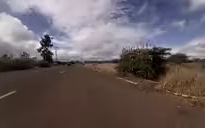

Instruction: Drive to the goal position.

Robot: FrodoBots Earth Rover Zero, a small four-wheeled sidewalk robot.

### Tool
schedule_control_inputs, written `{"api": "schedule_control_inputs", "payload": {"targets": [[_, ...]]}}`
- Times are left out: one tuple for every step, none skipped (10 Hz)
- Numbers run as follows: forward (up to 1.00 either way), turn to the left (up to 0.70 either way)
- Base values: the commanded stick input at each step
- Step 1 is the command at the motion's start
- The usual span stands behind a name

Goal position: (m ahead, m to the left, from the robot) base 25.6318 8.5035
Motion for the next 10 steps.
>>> {"api": "schedule_control_inputs", "payload": {"targets": [[0.70, 0.00], [0.70, 0.00], [0.70, 0.00], [0.70, 0.00], [0.70, 0.00], [0.70, 0.00], [0.70, 0.35], [0.70, 0.35], [0.70, 0.35], [0.70, 0.35]]}}
